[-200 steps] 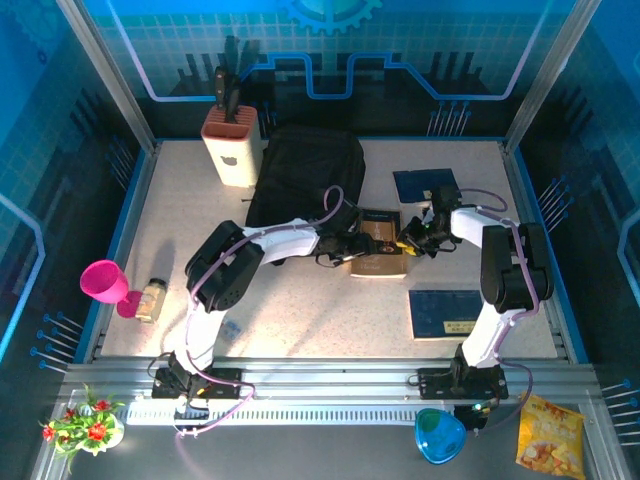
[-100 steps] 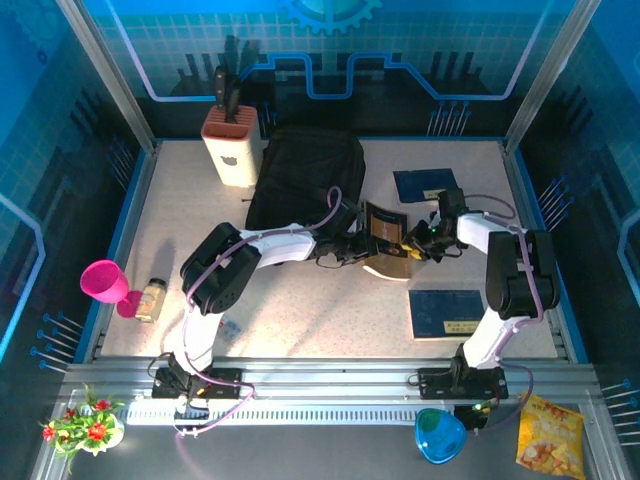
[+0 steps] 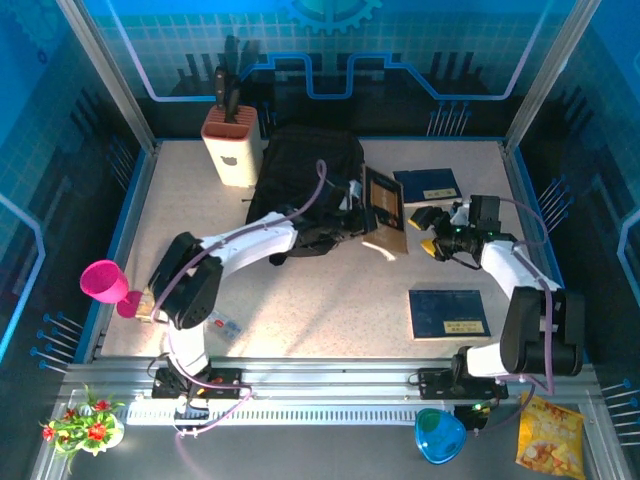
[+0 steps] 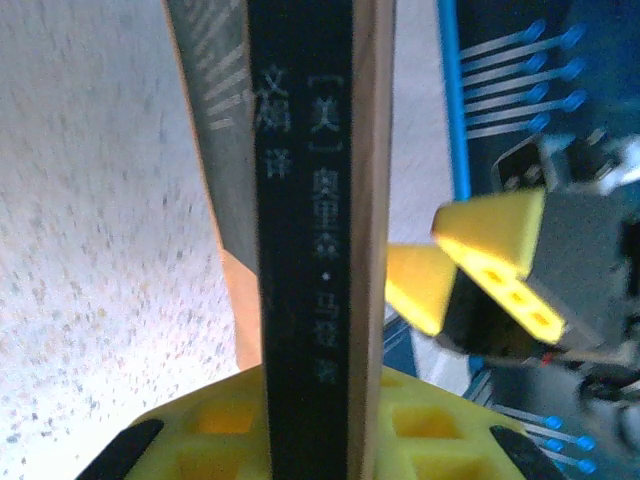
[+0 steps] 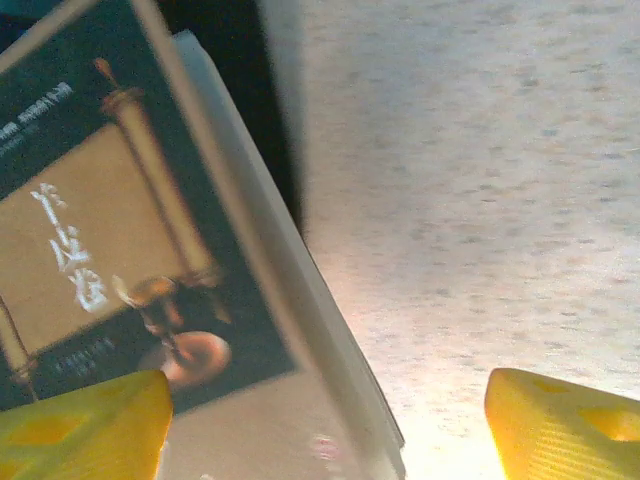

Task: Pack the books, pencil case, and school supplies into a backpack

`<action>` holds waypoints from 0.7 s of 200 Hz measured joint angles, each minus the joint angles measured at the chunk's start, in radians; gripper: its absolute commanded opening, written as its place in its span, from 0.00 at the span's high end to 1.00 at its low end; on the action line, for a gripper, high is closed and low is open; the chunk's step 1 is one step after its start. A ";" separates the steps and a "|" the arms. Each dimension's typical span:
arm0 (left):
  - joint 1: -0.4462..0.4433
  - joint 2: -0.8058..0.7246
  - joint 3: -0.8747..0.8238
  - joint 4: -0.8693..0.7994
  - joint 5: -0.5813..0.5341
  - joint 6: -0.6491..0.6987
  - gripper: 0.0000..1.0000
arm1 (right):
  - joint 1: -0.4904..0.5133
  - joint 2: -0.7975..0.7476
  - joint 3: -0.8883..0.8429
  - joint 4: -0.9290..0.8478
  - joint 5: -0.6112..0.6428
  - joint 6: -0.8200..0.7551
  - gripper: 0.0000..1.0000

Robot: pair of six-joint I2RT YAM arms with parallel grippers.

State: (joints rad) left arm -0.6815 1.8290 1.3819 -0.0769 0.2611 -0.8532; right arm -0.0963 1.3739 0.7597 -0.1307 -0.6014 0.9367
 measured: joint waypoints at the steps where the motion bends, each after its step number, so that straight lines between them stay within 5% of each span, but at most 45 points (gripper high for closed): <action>1: 0.002 -0.003 0.000 0.001 -0.001 -0.001 0.95 | 0.000 -0.002 -0.002 0.005 -0.003 0.003 0.14; 57: 0.132 -0.168 -0.110 0.225 -0.099 -0.163 0.94 | 0.159 -0.077 -0.040 0.329 -0.033 0.322 0.05; 140: 0.140 -0.172 -0.200 0.399 -0.194 -0.377 0.94 | 0.355 0.006 0.008 0.591 0.138 0.613 0.05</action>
State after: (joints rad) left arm -0.5411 1.6573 1.1816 0.3218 0.0673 -1.2297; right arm 0.2588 1.3804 0.7681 0.4603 -0.4629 1.5501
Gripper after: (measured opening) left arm 0.174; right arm 0.951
